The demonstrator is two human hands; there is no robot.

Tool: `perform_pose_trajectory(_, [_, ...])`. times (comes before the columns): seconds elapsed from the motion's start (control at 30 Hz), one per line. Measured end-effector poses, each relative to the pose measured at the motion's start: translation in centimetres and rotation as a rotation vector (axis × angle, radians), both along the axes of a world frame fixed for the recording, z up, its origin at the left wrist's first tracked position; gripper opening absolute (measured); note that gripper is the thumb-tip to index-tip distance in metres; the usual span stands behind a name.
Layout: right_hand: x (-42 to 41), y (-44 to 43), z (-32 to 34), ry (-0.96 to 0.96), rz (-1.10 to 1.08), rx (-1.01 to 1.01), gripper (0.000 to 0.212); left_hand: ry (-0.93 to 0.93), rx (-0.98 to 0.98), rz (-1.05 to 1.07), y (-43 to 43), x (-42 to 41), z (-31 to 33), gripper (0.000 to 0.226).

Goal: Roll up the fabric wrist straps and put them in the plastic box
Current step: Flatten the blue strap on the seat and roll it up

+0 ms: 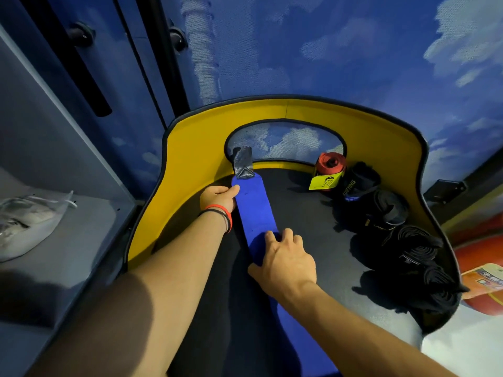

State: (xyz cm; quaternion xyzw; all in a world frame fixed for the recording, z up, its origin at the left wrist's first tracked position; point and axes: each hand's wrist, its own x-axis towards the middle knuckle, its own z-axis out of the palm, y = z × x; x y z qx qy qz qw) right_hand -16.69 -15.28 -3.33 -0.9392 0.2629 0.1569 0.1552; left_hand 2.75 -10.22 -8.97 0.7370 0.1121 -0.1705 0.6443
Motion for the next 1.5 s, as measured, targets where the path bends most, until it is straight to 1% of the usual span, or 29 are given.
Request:
perform_pose_trajectory(0.07, [0.3,0.0,0.1,-0.004,-0.021,0.005,0.074,-0.022,-0.022,-0.016,-0.2,-0.5,0.8,0.016])
perform_pose_trajectory(0.13, [0.8,-0.3,0.3,-0.020,-0.069,0.027,0.071,-0.053,-0.043,-0.135,-0.4,-1.3,2.1,0.007])
perform_pose_trajectory(0.17, [1.0,-0.5,0.3,-0.029,-0.095,0.041,0.070,-0.080,0.003,-0.239,-0.4,-1.6,2.6,0.012])
perform_pose_trajectory(0.23, [1.5,-0.7,0.4,-0.041,-0.128,0.055,0.072,-0.144,0.156,-0.499,0.1,-1.9,3.0,0.040])
perform_pose_trajectory(0.27, [1.7,-0.7,0.4,-0.043,-0.129,0.054,0.073,-0.172,0.240,-0.590,0.4,-2.1,3.0,0.049])
perform_pose_trajectory(0.3, [1.8,-0.6,0.3,-0.043,-0.124,0.052,0.075,-0.203,0.310,-0.638,0.6,-2.3,3.0,0.054])
perform_pose_trajectory(0.33, [1.9,-0.4,0.1,-0.041,-0.113,0.049,0.078,-0.245,0.352,-0.644,0.7,-2.5,2.8,0.054])
perform_pose_trajectory(0.47, [1.8,0.0,-0.5,0.004,-0.033,0.035,0.100,-0.408,0.456,-0.566,0.5,-3.0,2.0,0.036])
perform_pose_trajectory(0.53, [1.5,-0.1,-0.5,0.023,-0.009,0.039,0.106,-0.465,0.510,-0.566,0.3,-3.3,1.5,0.034])
perform_pose_trajectory(0.57, [1.3,-0.1,-0.5,0.022,0.002,0.034,0.104,-0.496,0.558,-0.577,0.1,-3.4,1.2,0.033])
perform_pose_trajectory(0.67, [0.4,0.2,-0.5,0.026,0.056,-0.028,0.087,-0.604,0.766,-0.600,0.0,-4.4,0.8,0.027])
perform_pose_trajectory(0.73, [-0.1,0.5,-0.6,0.053,0.102,-0.090,0.081,-0.628,0.813,-0.604,0.0,-4.7,1.0,0.029])
perform_pose_trajectory(0.8, [-0.4,0.9,-0.7,0.082,0.121,-0.114,0.083,-0.598,0.813,-0.643,0.0,-4.7,1.3,0.038])
perform_pose_trajectory(0.9, [-0.9,1.3,-0.6,0.120,0.130,-0.123,0.092,-0.583,0.871,-0.719,0.2,-4.8,1.6,0.048])
perform_pose_trajectory(0.97, [-1.4,1.6,-0.6,0.135,0.139,-0.129,0.099,-0.662,0.984,-0.749,0.1,-5.2,1.6,0.049])
perform_pose_trajectory(1.03, [-2.1,1.8,-0.7,0.136,0.142,-0.129,0.106,-0.715,1.054,-0.751,-0.2,-5.8,1.5,0.049])
perform_pose_trajectory(1.1, [-2.7,1.9,-1.0,0.109,0.124,-0.130,0.107,-0.726,1.066,-0.738,-0.6,-6.3,1.5,0.048])
perform_pose_trajectory(1.17, [-3.5,2.1,-1.1,0.078,0.109,-0.134,0.105,-0.734,1.014,-0.728,-0.8,-6.5,1.6,0.043])
perform_pose_trajectory(1.2, [-3.9,2.2,-1.2,0.066,0.107,-0.137,0.104,-0.739,0.969,-0.720,-0.8,-6.6,1.7,0.037])
perform_pose_trajectory(1.27, [-4.7,2.3,-1.2,0.051,0.105,-0.140,0.100,-0.760,0.905,-0.708,-0.7,-6.9,2.0,0.016])
perform_pose_trajectory(1.33, [-5.4,2.3,-1.2,0.041,0.101,-0.147,0.098,-0.784,0.923,-0.723,-0.7,-7.2,2.2,0.004])
perform_pose_trajectory(1.4, [-5.9,2.3,-1.1,0.043,0.098,-0.156,0.095,-0.808,0.964,-0.751,-0.6,-7.7,2.3,0.009])
perform_pose_trajectory(1.5, [-6.6,2.6,-1.1,0.088,0.121,-0.151,0.097,-0.818,1.004,-0.806,-0.4,-8.4,2.7,0.028])
